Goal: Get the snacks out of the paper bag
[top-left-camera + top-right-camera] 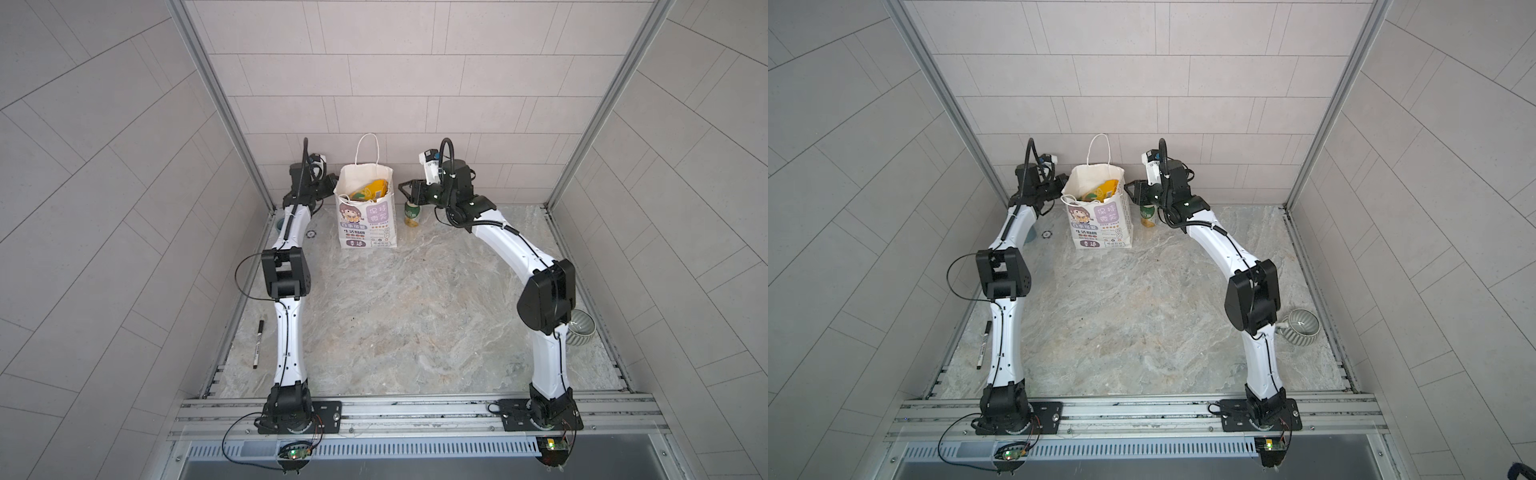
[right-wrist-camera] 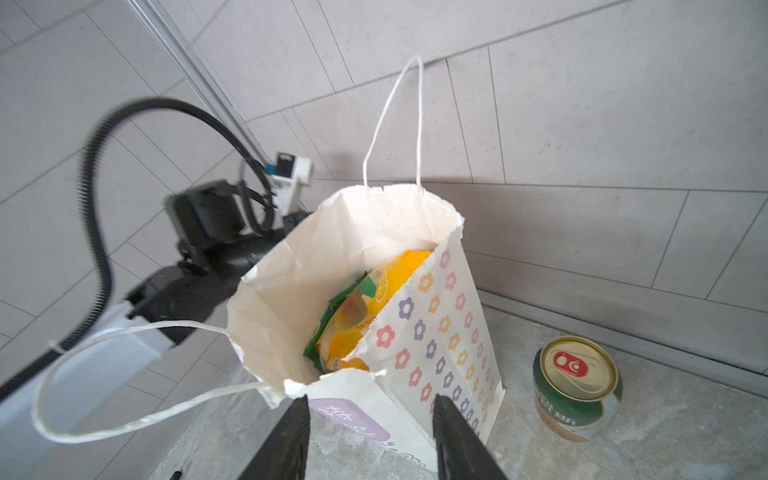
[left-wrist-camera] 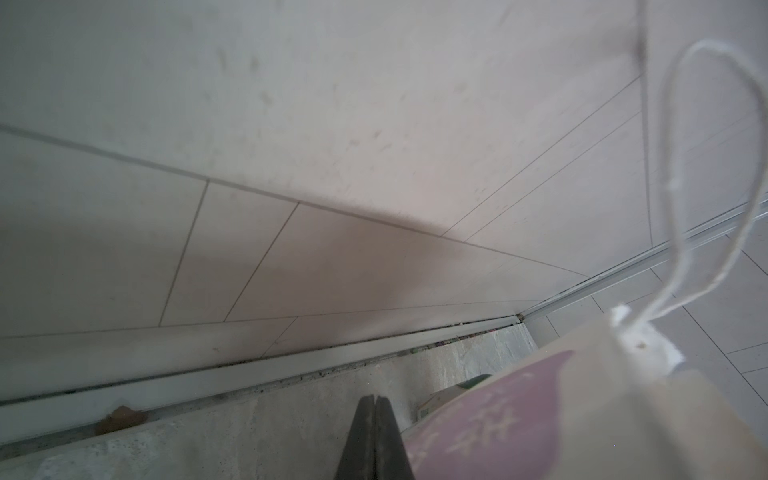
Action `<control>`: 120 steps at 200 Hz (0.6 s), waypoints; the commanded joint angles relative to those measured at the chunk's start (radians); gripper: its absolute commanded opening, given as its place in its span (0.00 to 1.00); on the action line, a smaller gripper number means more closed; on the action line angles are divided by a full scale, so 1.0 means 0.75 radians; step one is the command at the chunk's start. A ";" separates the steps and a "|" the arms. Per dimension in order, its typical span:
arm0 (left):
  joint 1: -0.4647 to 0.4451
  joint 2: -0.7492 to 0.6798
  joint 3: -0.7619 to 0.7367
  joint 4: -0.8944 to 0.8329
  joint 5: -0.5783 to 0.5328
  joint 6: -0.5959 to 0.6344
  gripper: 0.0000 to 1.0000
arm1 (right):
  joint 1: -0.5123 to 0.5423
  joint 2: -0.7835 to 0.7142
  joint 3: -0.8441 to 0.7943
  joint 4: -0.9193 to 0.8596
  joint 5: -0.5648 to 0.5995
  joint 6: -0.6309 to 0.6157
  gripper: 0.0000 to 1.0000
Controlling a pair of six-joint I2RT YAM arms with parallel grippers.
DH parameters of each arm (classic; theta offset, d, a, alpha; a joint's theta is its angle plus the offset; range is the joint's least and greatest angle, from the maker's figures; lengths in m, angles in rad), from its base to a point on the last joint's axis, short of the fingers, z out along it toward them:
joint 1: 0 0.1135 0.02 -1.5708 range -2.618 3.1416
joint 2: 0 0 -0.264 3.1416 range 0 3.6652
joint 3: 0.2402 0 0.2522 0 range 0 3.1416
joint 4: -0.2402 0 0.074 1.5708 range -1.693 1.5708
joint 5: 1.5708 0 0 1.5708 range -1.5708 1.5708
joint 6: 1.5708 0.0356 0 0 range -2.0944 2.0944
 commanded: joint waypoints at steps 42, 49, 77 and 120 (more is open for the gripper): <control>-0.022 0.120 0.126 0.102 0.111 -0.001 0.00 | -0.018 -0.129 -0.248 0.252 -0.046 0.056 0.49; -0.026 0.126 0.123 0.091 0.156 0.027 0.00 | -0.021 -0.134 -0.269 0.278 -0.060 0.069 0.49; -0.031 0.116 0.081 -0.004 0.367 0.189 0.00 | -0.038 -0.154 -0.343 0.331 -0.103 0.101 0.49; -0.031 0.061 -0.032 0.032 0.597 0.246 0.00 | -0.048 -0.202 -0.450 0.354 -0.092 0.089 0.49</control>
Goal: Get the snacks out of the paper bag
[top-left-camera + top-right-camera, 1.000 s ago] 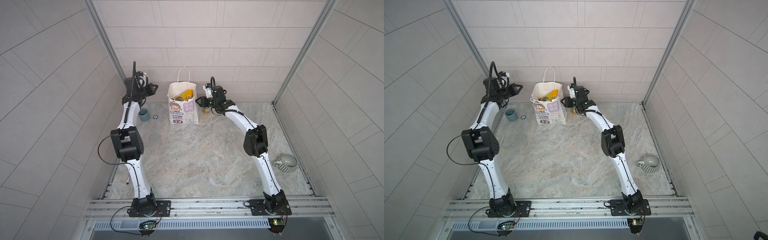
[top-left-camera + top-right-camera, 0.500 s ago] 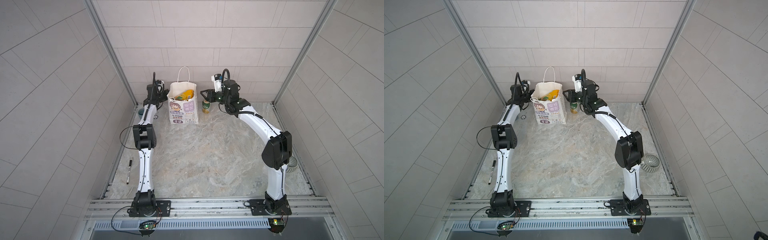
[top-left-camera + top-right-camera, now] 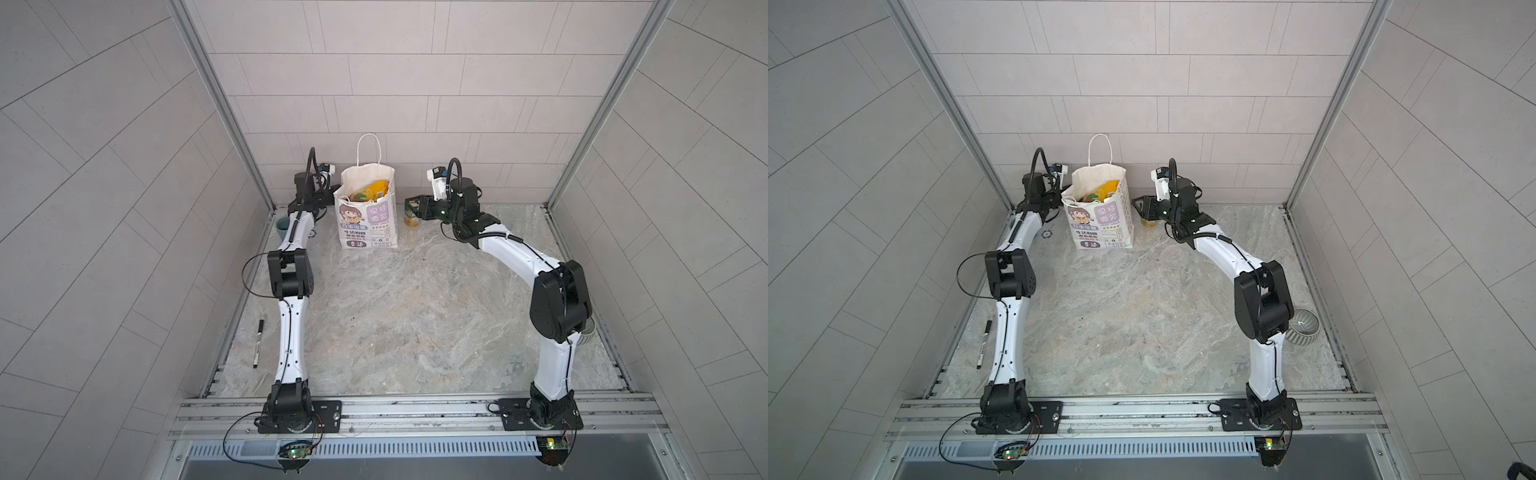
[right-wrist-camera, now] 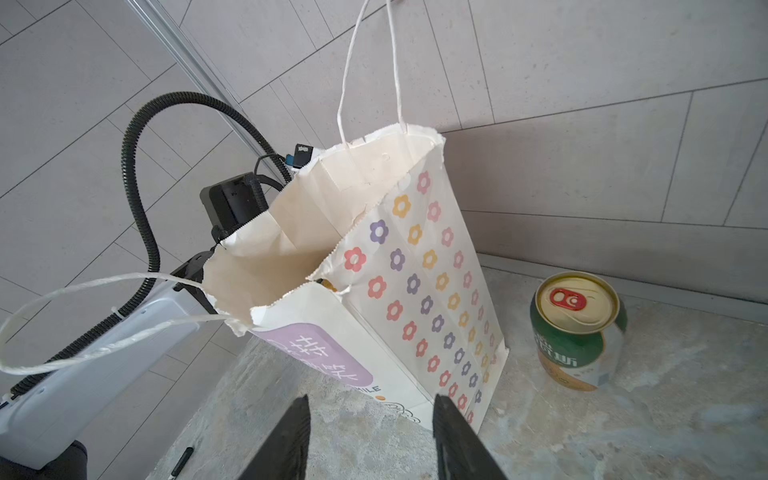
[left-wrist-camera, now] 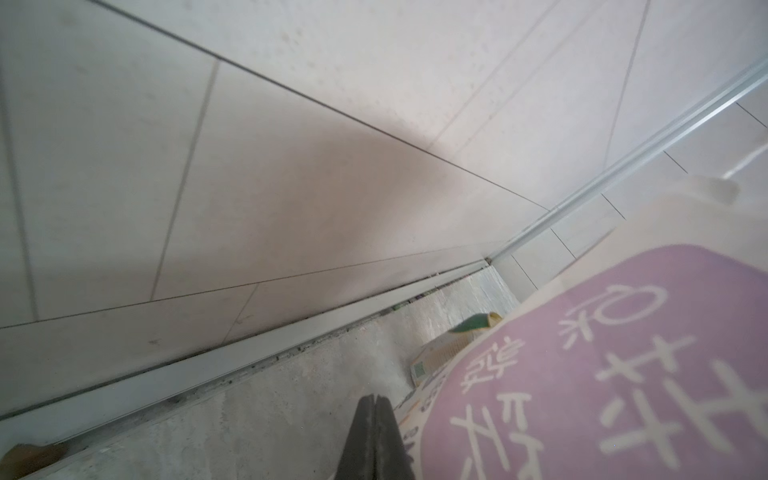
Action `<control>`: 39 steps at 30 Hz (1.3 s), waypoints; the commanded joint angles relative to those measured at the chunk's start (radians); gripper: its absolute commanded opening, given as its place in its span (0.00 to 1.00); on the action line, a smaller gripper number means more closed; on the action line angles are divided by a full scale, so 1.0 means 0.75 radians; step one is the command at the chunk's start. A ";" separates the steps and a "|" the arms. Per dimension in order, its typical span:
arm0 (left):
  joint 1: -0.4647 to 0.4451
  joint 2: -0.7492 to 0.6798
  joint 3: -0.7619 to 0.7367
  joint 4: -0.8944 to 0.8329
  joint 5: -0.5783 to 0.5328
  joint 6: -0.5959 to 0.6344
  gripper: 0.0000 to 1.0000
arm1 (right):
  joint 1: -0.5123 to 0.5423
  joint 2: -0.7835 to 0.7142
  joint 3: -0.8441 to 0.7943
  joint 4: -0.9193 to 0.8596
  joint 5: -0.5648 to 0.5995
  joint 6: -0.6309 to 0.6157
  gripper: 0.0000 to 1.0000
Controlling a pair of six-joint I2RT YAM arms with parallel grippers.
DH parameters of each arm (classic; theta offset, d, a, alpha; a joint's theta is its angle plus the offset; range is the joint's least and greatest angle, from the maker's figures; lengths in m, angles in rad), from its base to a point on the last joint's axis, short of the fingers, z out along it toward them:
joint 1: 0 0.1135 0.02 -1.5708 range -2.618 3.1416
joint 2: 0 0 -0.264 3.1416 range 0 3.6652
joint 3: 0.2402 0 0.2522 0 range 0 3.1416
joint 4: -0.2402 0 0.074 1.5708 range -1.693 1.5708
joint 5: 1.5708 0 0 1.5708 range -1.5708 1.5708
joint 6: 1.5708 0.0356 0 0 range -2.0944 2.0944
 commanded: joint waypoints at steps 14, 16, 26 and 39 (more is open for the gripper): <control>-0.064 0.040 -0.075 1.706 0.572 -1.472 0.00 | -0.032 -0.113 -0.076 0.087 0.022 0.004 0.49; -0.086 0.038 -0.077 1.835 0.632 -1.598 0.00 | -0.035 -0.123 -0.090 0.096 0.026 0.009 0.49; -0.079 -0.283 -0.577 1.642 0.467 -1.403 0.00 | -0.048 -0.205 -0.186 0.147 0.041 0.012 0.49; -0.026 -0.748 -0.644 -0.509 -0.197 0.292 0.00 | -0.058 -0.217 -0.213 0.174 0.019 0.035 0.49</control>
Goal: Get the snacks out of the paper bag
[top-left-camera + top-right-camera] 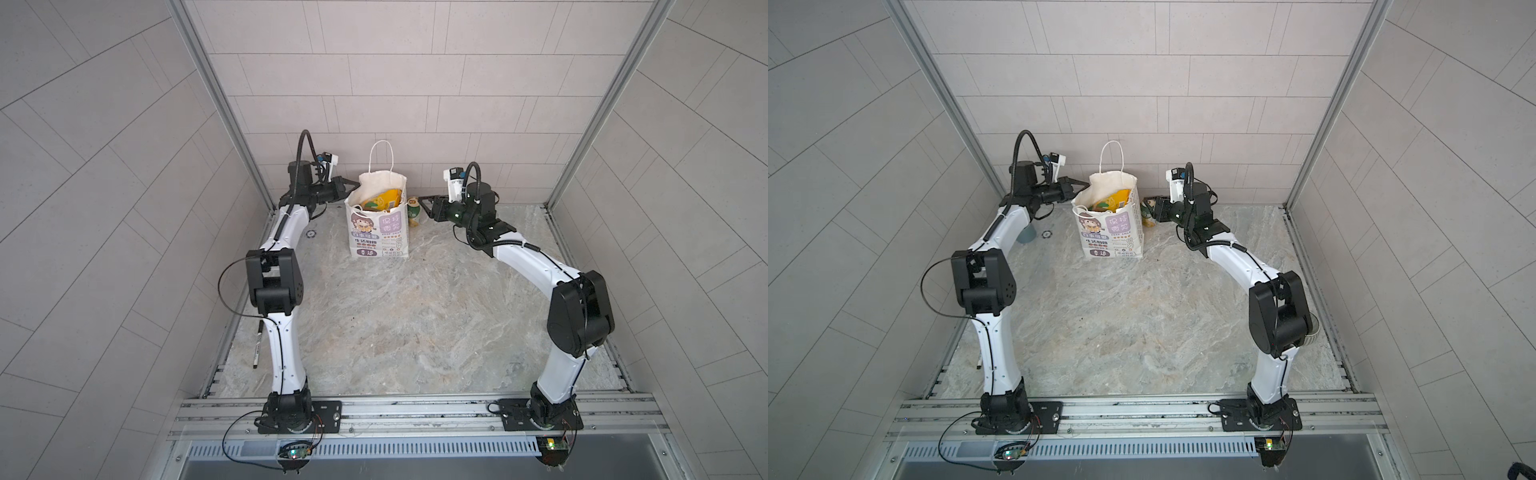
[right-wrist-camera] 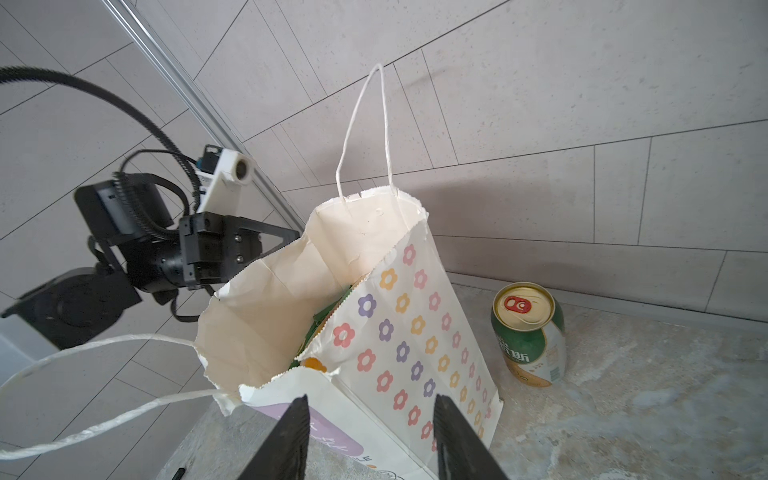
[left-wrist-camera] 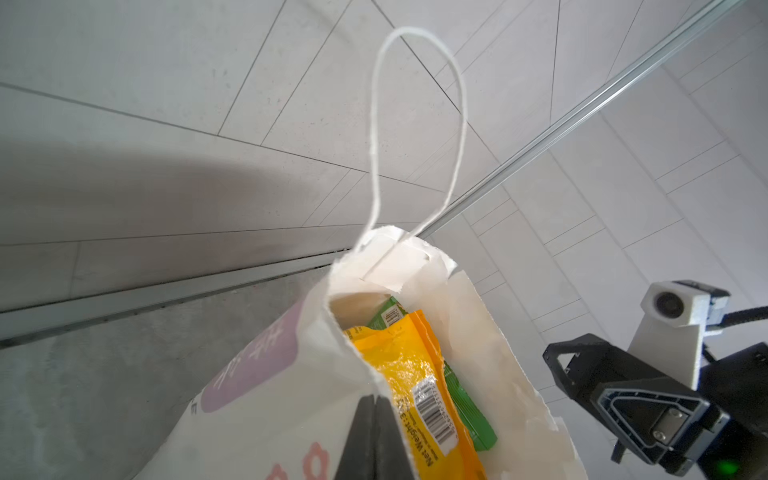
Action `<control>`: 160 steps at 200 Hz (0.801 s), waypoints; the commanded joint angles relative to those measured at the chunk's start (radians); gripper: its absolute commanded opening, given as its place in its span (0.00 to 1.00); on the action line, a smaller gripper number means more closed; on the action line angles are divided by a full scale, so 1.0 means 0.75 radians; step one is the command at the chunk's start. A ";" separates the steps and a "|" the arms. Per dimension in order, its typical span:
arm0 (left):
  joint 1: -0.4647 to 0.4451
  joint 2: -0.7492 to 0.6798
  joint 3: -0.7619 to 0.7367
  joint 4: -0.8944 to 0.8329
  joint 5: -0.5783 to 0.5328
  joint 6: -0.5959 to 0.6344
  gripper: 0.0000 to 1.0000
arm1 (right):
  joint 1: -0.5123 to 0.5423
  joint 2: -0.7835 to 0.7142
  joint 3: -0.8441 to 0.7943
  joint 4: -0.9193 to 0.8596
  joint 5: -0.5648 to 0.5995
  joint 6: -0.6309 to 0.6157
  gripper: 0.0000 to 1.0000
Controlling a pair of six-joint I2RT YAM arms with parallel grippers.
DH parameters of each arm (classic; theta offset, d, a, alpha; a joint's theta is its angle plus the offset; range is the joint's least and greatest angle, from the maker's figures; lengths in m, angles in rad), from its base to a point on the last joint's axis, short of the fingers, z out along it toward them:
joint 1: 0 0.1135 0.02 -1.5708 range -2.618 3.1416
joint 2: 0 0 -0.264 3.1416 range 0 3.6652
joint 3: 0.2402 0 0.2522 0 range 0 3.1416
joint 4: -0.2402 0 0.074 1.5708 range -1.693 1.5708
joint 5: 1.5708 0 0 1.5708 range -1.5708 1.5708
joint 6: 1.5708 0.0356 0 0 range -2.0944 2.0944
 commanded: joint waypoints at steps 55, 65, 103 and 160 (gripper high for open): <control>0.034 0.427 0.741 -0.684 -0.362 0.311 0.00 | -0.015 -0.016 0.000 0.052 -0.041 0.013 0.49; 0.024 0.500 0.821 -0.691 -0.369 0.302 0.00 | -0.016 -0.009 -0.002 0.057 -0.044 0.013 0.49; 0.004 0.576 0.759 -0.497 -0.349 0.271 0.00 | -0.016 0.016 -0.007 0.088 -0.072 0.018 0.49; -0.065 0.632 0.777 -0.539 -0.356 0.364 0.00 | -0.016 0.069 0.000 0.152 -0.101 0.037 0.49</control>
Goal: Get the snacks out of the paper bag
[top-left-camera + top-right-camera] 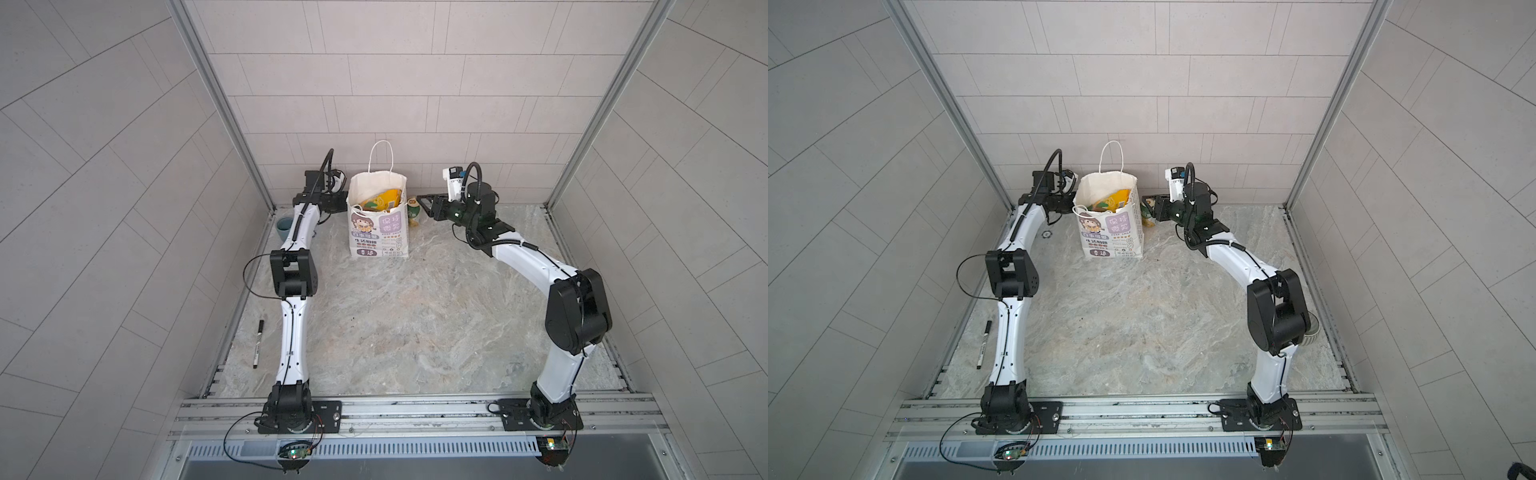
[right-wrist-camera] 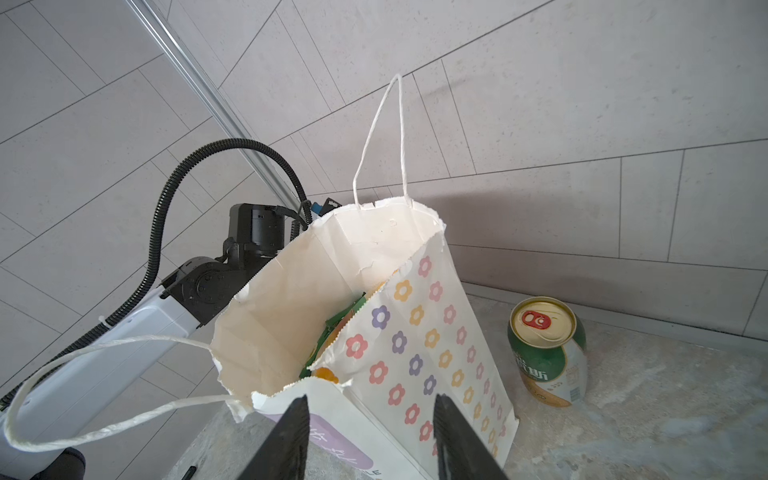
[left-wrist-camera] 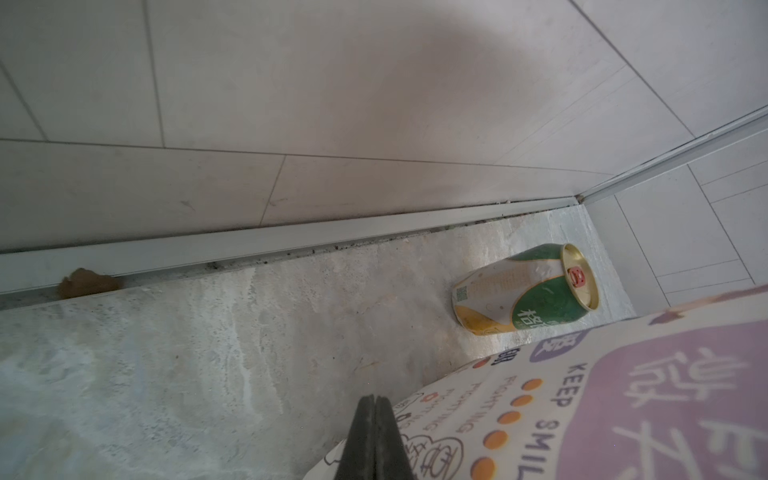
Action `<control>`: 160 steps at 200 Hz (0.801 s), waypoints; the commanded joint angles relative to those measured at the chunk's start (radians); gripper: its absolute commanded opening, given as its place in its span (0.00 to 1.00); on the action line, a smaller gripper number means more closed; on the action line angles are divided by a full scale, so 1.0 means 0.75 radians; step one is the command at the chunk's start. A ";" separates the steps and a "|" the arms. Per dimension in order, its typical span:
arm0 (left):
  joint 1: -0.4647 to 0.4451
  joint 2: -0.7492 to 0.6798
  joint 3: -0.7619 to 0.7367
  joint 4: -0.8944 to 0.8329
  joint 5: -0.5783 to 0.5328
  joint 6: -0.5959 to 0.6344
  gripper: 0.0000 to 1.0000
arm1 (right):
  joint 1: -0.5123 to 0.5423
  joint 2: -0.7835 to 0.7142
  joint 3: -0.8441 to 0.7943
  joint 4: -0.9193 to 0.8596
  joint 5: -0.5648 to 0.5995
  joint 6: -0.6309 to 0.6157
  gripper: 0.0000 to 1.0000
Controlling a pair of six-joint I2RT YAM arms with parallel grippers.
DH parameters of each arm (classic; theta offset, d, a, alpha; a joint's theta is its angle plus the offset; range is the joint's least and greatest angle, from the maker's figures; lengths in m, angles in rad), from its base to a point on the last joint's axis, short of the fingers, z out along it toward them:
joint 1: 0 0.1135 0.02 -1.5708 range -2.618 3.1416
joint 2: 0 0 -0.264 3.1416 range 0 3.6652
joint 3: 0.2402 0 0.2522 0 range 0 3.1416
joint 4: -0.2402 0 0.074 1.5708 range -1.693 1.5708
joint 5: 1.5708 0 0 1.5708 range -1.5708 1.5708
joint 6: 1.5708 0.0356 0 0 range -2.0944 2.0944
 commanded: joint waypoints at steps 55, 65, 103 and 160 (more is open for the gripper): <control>-0.050 0.002 -0.008 -0.106 0.142 0.296 0.00 | -0.026 0.101 0.017 0.094 -0.045 0.066 0.49; -0.068 -0.013 -0.016 -0.180 0.122 0.388 0.00 | -0.036 0.109 0.017 0.104 -0.039 0.090 0.49; -0.093 -0.085 -0.080 -0.278 0.200 0.593 0.00 | -0.057 0.113 0.035 0.099 -0.038 0.096 0.49; -0.172 -0.190 -0.172 -0.458 0.174 0.862 0.00 | -0.074 0.099 -0.003 0.093 -0.020 0.070 0.49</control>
